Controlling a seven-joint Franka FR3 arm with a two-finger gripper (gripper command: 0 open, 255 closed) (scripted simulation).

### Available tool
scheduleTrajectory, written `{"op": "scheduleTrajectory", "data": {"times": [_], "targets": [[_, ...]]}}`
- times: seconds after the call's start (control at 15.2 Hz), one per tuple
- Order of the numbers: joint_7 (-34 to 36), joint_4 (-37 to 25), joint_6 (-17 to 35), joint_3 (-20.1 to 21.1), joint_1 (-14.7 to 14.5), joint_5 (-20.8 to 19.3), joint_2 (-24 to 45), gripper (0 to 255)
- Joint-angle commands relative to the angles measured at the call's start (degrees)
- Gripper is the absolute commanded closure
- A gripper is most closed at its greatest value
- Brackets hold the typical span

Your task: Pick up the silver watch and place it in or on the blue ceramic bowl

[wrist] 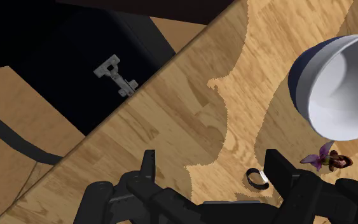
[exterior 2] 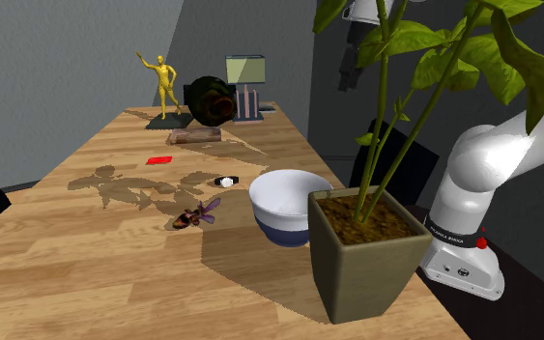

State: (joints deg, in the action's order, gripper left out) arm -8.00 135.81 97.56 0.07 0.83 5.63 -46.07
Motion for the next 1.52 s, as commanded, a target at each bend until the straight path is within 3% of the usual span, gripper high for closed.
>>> {"op": "scheduleTrajectory", "data": {"times": [0.0, 0.46, 0.92, 1.19, 1.45], "targets": [[0.0, 0.0, 0.0, 0.0, 0.0, 0.0, 0.0, 0], [6.1, 7.1, 16.3, 8.6, -1.8, 1.5, 3.6, 0], [14.0, 9.4, 32.9, 18.2, -1.5, -0.1, 12.8, 0], [20.4, 8.5, 41.6, 24.8, 1.0, -4.2, 20.0, 0], [29.8, 5.7, 49.0, 32.8, 6.2, -12.8, 28.4, 0]]}}
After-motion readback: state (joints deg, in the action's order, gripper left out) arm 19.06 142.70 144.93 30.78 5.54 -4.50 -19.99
